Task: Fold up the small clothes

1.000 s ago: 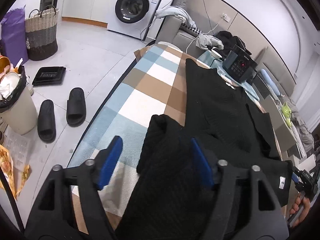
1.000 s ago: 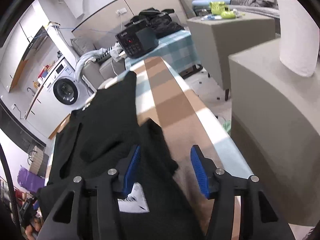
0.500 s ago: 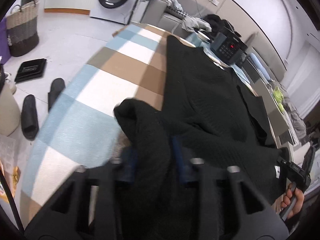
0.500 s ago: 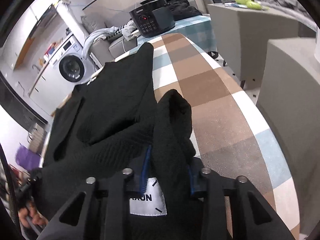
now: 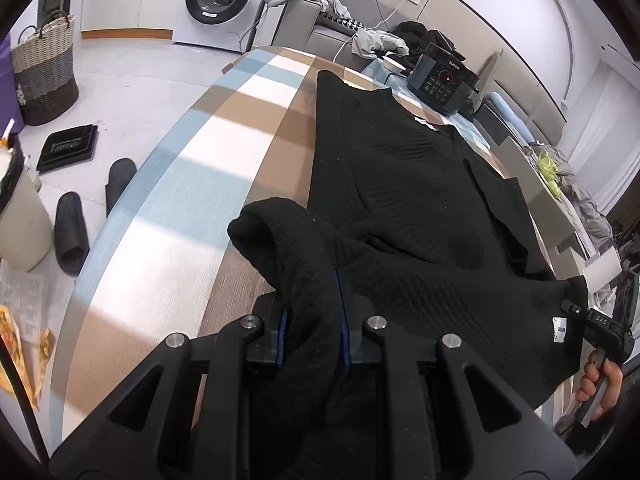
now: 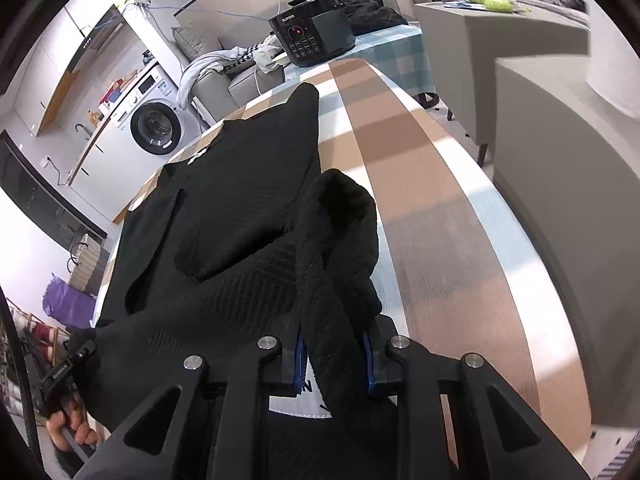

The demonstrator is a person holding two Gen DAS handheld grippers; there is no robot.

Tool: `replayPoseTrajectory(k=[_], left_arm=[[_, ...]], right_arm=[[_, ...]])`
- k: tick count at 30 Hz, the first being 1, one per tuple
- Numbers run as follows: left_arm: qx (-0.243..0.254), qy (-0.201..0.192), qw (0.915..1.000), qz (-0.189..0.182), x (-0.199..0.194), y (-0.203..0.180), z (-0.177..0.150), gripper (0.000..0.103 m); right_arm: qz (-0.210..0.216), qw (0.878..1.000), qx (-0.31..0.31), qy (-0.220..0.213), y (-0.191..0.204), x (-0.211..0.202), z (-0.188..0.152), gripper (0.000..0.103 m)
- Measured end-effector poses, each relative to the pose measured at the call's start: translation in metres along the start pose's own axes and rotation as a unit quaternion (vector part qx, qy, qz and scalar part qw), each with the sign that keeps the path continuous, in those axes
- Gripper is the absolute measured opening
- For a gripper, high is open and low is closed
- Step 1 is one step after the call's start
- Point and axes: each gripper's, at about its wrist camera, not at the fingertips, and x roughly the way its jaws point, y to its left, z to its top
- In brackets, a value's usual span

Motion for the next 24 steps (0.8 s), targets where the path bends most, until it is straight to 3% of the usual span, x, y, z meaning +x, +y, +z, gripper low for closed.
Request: replayPoseTrajectory(k=[9, 11, 13, 15, 17, 20, 24], left_arm=[[0.005, -0.009, 0.9997, 0.021, -0.056, 0.007, -0.052, 0.017], [0.002, -0.011, 0.9993, 0.035, -0.060, 0.009, -0.054, 0.021], [-0.010, -0.008, 0.9992, 0.037, -0.065, 0.011, -0.058, 0.024], [-0.019, -0.014, 0.9989, 0.039, -0.074, 0.013, -0.059, 0.033], [-0.024, -0.025, 0.9982, 0.048, -0.084, 0.016, -0.060, 0.048], [-0.033, -0.048, 0.9969, 0.052, -0.104, 0.022, -0.067, 0.052], [-0.041, -0.051, 0.9962, 0.058, -0.121, 0.027, -0.079, 0.052]], right_arm=[[0.020, 1.000, -0.005, -0.005, -0.004, -0.036, -0.038, 0.022], [0.015, 1.000, 0.012, -0.001, -0.011, -0.032, -0.039, 0.032], [0.021, 0.999, 0.030, -0.003, -0.019, -0.036, -0.040, 0.035], [0.026, 0.999, 0.034, -0.013, -0.024, -0.046, -0.041, 0.042], [0.032, 0.999, 0.028, -0.019, -0.026, -0.056, -0.045, 0.042], [0.032, 0.999, 0.022, -0.023, -0.030, -0.068, -0.053, 0.042], [0.034, 0.999, 0.022, -0.019, -0.033, -0.073, -0.065, 0.042]])
